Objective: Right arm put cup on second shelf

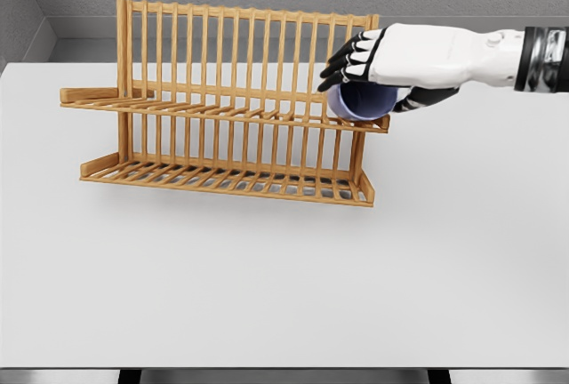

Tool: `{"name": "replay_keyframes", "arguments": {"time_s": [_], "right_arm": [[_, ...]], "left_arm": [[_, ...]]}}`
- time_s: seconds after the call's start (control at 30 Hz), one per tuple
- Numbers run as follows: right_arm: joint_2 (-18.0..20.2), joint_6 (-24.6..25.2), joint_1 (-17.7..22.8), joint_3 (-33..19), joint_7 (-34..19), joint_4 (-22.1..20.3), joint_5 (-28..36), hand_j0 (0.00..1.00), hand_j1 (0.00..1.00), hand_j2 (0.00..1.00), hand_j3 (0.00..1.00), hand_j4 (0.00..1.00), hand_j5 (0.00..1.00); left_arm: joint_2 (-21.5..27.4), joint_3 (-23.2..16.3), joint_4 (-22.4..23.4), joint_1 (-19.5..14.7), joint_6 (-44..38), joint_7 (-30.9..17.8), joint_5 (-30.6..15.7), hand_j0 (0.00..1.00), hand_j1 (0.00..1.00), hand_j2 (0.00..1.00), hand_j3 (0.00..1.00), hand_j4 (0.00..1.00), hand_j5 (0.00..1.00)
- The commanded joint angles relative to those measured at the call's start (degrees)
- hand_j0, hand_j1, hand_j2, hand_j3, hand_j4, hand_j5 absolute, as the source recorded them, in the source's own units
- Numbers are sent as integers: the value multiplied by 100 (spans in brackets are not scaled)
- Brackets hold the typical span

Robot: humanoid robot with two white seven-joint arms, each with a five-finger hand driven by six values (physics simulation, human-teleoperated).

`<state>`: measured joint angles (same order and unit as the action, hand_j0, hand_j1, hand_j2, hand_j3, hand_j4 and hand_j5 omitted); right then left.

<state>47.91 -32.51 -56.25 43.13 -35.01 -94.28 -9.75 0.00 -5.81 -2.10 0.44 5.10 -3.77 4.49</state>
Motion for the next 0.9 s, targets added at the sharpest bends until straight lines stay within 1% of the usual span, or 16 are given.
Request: {"name": "replay_keyframes", "arguments": {"time_s": [0.0,0.1,0.2,0.23,0.27,0.3,0.33,0.37,0.4,0.47,0.5,0.53,0.57,0.63,0.73,0.87], "right_arm": [[43,17,-18,-111,1,-3,26,100,100,100,100,100,100],[121,17,-44,-630,1,-12,26,100,100,100,100,100,100],[429,-18,-27,-982,1,-12,26,100,100,100,100,100,100],[692,-44,-18,-1043,1,6,26,100,100,100,100,100,100],[1027,-88,61,-1412,1,-3,26,100,100,100,100,100,100],[1281,-211,315,-1815,1,32,34,100,100,100,100,100,100],[1440,-249,825,-2431,1,59,61,100,100,100,100,100,100],[1449,-249,1650,-3134,1,85,70,100,100,100,100,100,100],[1405,-249,2398,-3802,1,147,52,100,100,100,100,100,100],[1265,-249,3111,-4146,1,173,61,100,100,100,100,100,100],[870,-249,3217,-4155,1,191,43,100,100,100,100,100,100],[255,-249,3225,-4260,1,182,43,100,100,100,100,100,100],[-45,-249,3260,-4295,1,191,43,100,100,100,100,100,100],[-89,-249,3463,-4278,1,191,35,100,100,100,100,100,100],[-528,-249,3753,-4242,1,173,-18,100,100,100,100,100,100],[-537,-249,3761,-4251,1,182,-106,100,100,100,100,100,100]], "left_arm": [[0,0,0,0,0,-1,-1,100,100,100,100,100,100],[0,1,0,0,0,-1,-1,100,100,100,100,100,100],[0,0,0,0,-9,-1,-1,100,100,100,100,100,100],[0,0,0,0,0,-1,-1,100,100,100,100,100,100],[0,0,0,0,0,-1,-1,100,100,100,100,100,100],[0,0,0,0,0,-1,-1,100,100,100,100,100,100],[0,0,0,0,0,-1,-1,100,100,100,100,100,100],[0,0,0,0,0,-1,-1,100,100,100,100,100,100],[0,0,0,-9,0,-1,-1,100,100,100,100,100,100],[0,0,0,0,0,-1,-1,100,100,100,100,100,100],[0,9,0,0,0,-1,-1,100,100,100,100,100,100],[0,0,0,0,0,-1,-1,100,100,100,100,100,100],[0,0,0,0,0,-1,-1,100,100,100,100,100,100],[0,0,0,0,0,-1,-1,100,100,100,100,100,100],[0,0,0,0,0,-1,-1,100,100,100,100,100,100],[0,0,0,0,0,-1,-10,100,100,100,100,100,100]]}}
